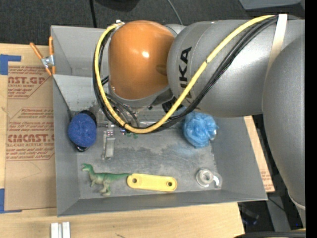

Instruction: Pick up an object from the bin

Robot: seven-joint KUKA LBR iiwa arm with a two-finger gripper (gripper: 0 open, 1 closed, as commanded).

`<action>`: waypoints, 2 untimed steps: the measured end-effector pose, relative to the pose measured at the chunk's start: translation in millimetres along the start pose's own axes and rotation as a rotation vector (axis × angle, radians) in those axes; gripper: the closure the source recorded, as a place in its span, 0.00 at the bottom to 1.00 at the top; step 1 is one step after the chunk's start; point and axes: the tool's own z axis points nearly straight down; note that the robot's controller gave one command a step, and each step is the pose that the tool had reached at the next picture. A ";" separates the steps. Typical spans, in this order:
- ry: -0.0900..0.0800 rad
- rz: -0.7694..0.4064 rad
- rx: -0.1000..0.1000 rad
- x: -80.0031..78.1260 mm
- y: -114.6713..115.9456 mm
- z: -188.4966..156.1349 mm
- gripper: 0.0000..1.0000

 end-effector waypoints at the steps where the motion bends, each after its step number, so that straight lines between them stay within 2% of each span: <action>1: -0.008 0.002 -0.002 -1.8 -1.5 -5.1 0.00; 2: -0.010 -0.011 -0.004 15.8 3.6 52.4 0.00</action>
Offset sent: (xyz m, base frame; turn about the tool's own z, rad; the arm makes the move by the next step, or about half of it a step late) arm -0.0553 0.0129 -0.1740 -0.0386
